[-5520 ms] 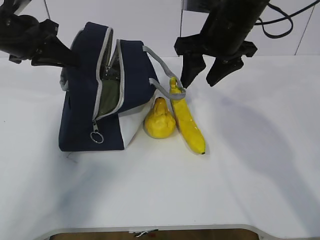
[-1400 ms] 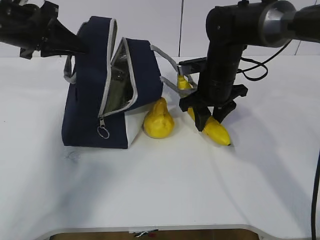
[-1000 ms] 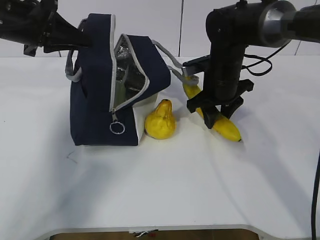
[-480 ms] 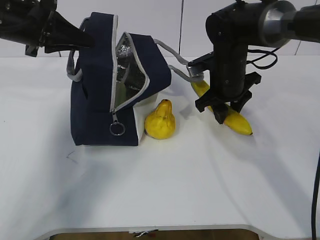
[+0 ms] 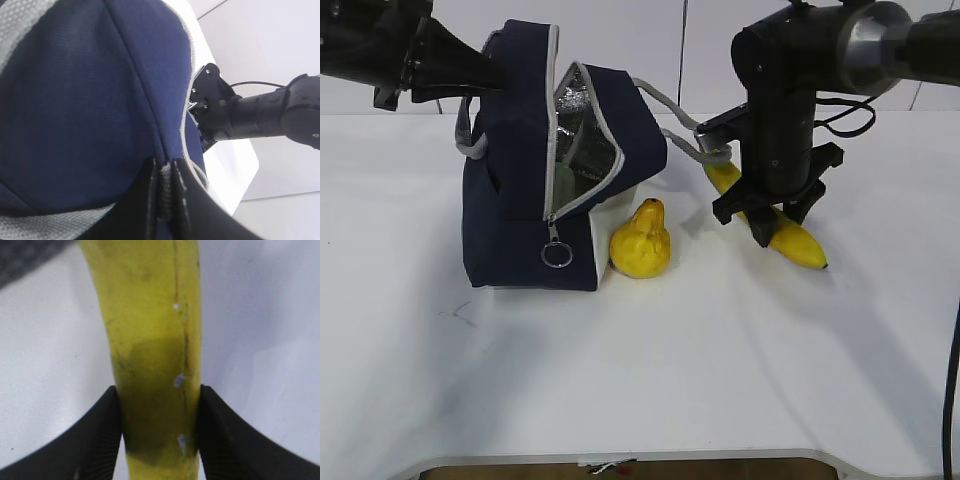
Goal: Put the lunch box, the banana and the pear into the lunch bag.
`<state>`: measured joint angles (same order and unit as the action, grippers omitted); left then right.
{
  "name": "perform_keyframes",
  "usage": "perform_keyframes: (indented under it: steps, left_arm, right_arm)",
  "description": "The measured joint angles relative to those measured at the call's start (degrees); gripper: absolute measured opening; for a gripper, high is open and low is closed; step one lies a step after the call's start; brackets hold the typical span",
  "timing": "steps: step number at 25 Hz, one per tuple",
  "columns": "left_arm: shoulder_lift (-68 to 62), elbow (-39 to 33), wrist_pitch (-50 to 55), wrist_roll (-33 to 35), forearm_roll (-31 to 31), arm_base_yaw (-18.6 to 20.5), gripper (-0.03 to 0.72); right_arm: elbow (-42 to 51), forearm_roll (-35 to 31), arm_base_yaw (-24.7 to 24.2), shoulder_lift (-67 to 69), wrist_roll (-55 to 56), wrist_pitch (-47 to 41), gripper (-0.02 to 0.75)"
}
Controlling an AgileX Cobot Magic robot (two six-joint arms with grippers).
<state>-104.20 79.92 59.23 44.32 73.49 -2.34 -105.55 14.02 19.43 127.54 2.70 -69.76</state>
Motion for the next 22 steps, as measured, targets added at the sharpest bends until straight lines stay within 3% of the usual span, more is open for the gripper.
perform_keyframes:
  steps: [15,22]
  left_arm:
    - [0.0,0.0,-3.4,1.6,0.9,0.0,0.018]
    - [-0.1,0.0,-5.5,6.7,7.6,0.0,0.018]
  right_arm:
    - [0.0,-1.5,0.0,-0.2,0.1,-0.1,0.365]
    - [0.0,-4.2,0.0,-1.4,0.1,-0.1,0.364]
